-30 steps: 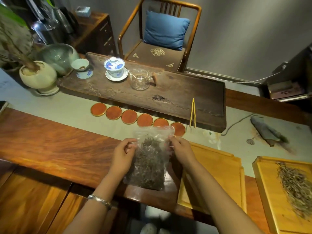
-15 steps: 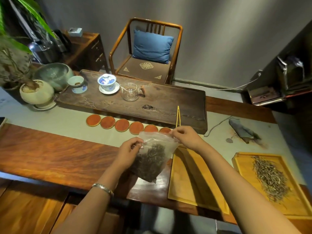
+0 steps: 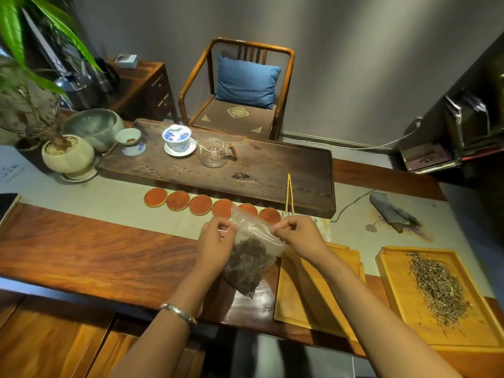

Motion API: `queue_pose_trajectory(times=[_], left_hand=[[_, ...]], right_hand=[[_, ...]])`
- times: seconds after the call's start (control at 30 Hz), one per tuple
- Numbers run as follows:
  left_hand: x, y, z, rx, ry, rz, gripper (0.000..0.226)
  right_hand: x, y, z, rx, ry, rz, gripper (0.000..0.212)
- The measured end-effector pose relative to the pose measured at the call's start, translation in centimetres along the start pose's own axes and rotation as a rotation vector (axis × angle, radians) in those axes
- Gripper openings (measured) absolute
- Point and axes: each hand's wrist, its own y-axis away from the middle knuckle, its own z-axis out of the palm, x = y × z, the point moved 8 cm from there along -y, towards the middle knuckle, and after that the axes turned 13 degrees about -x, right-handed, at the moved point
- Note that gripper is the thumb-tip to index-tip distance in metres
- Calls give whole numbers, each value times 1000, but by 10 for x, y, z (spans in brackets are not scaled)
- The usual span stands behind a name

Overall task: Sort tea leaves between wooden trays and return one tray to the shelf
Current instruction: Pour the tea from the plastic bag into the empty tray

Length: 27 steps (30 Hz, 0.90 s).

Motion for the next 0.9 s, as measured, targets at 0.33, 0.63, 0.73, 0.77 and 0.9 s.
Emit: queue_pose_trajectory(times=[0.33, 0.63, 0.73, 0.77, 0.9], left_hand=[[34, -2, 40, -218, 71, -40, 42], [36, 0, 44, -336, 55, 48, 37], [38, 0, 45, -367, -18, 75, 37], [38, -1, 45, -375, -42, 78, 37], [36, -2, 41, -390, -128, 77, 36]], right_hand=[[-14, 14, 19, 62, -187, -31, 16], [-9, 14, 27, -30, -123, -42, 22], [-8, 12, 31, -76, -18, -44, 21], [-8, 12, 33, -95, 30, -46, 21], [-9, 12, 29, -56, 155, -52, 23]])
